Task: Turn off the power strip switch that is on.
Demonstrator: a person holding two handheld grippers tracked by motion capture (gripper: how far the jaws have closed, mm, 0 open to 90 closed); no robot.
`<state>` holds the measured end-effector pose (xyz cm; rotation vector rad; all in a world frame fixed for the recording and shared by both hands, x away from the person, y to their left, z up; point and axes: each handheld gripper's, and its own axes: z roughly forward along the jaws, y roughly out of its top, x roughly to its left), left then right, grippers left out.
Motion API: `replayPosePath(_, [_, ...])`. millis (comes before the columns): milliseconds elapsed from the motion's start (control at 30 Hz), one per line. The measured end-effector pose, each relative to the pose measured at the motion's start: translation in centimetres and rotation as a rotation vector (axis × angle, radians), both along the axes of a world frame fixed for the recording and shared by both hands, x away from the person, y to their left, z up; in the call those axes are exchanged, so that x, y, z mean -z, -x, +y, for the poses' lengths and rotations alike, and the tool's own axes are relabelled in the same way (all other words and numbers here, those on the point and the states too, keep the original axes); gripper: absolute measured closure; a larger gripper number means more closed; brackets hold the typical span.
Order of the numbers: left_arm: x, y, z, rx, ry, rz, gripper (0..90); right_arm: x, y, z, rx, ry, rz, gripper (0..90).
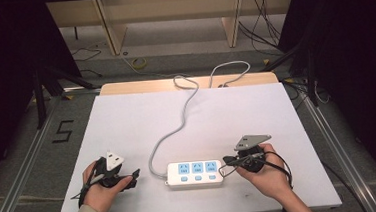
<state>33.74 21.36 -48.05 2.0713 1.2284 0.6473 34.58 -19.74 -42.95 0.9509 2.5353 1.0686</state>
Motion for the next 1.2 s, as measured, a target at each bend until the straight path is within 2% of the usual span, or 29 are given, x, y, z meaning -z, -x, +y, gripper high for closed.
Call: replayPosePath(1200, [0.0,0.0,-0.1,0.006,0.0,-0.002,15.5,0.4,0.0,2.5,-0.079,0.043,0.042,90.0])
